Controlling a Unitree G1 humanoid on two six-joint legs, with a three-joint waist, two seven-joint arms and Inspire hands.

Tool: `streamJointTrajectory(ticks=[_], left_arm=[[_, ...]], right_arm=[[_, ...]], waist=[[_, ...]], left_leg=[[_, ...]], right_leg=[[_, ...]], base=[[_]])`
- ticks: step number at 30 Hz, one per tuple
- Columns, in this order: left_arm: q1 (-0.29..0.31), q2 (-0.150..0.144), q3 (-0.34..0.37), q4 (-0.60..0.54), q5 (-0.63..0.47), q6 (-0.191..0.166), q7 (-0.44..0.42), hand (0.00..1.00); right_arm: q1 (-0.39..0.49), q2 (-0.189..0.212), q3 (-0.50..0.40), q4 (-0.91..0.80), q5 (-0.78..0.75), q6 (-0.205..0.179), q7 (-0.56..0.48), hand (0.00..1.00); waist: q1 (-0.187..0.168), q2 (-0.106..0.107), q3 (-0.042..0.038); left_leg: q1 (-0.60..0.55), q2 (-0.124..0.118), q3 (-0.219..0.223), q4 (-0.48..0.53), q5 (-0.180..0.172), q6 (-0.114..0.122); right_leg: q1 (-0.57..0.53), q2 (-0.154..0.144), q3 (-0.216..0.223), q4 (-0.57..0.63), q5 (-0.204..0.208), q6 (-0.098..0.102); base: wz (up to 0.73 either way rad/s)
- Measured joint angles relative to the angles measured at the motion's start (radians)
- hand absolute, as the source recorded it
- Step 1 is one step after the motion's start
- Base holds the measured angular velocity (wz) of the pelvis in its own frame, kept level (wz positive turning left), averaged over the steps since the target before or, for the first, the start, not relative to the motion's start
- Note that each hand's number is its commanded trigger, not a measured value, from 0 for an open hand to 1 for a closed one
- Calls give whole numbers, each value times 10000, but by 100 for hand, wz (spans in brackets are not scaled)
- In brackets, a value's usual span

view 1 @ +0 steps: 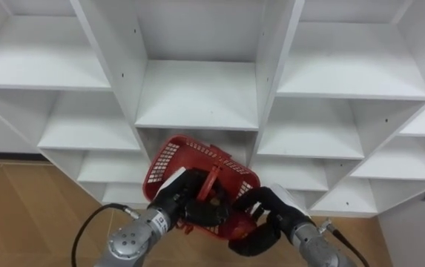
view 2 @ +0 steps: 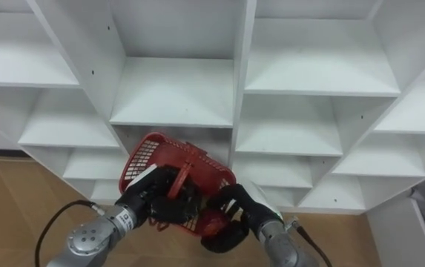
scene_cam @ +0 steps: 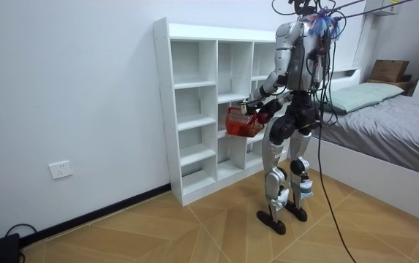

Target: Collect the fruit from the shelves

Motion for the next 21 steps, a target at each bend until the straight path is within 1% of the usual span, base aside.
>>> streamJointTrajectory(ticks=[3,6,9,11,13,15,16,17,18,21], left_arm=[[22,37,-33,15,-18,1,-1,100],[60,43,-34,16,-60,4,10,100],[58,29,-99,15,-70,8,32,100],[59,18,-244,16,-70,16,38,100],[59,-2,-329,15,-75,19,47,100],[59,-47,-409,18,-189,31,65,100],[59,-123,-398,18,-207,66,93,100],[59,-180,-396,18,-285,98,165,100],[58,-202,-391,18,-339,115,206,100],[58,-257,-380,19,-476,228,238,100]], right_arm=[[-2,8,2,-3,62,11,-1,100],[-25,13,0,-7,64,12,-4,100],[-83,5,-1,-6,158,34,-13,100],[-146,4,-6,-6,426,119,-27,100],[-192,1,-17,-5,466,191,-35,100],[-233,7,-21,69,869,232,-63,100],[-234,11,-23,74,1085,250,-93,99],[-234,31,-23,74,1349,291,-104,44],[-233,46,-22,74,1542,330,-114,0],[-233,88,-22,73,2316,421,-194,0]], waist=[[-49,-9,41],[-144,-1,49],[-188,68,93],[-203,120,124],[-202,147,131],[-205,173,127],[-202,191,123],[-194,206,114],[-195,213,109],[-192,246,88]], left_leg=[[1,-8,-63,-1,0,0],[3,-14,-72,-14,-1,-1],[2,-13,-61,-21,-1,-1],[1,-11,-61,-23,-1,-2],[2,-9,-62,-36,-1,-2],[4,-10,-59,-44,-1,-2],[3,-11,-55,-43,-1,-2],[5,-12,-56,-43,-1,-2],[7,-12,-56,-43,-1,-2],[29,-10,-33,-41,-1,-2]], right_leg=[[89,-36,-21,-118,1,-1],[107,-36,-56,-143,0,0],[107,-35,-62,-153,0,0],[106,-34,-106,-154,0,0],[104,-31,-110,-154,0,0],[104,23,-111,-153,0,0],[105,22,-111,-153,0,0],[109,24,-86,-150,0,0],[110,27,-41,-148,0,0],[115,42,24,-139,0,0]], base=[[5],[5],[0],[0],[0],[0],[0],[0],[0],[-1]])
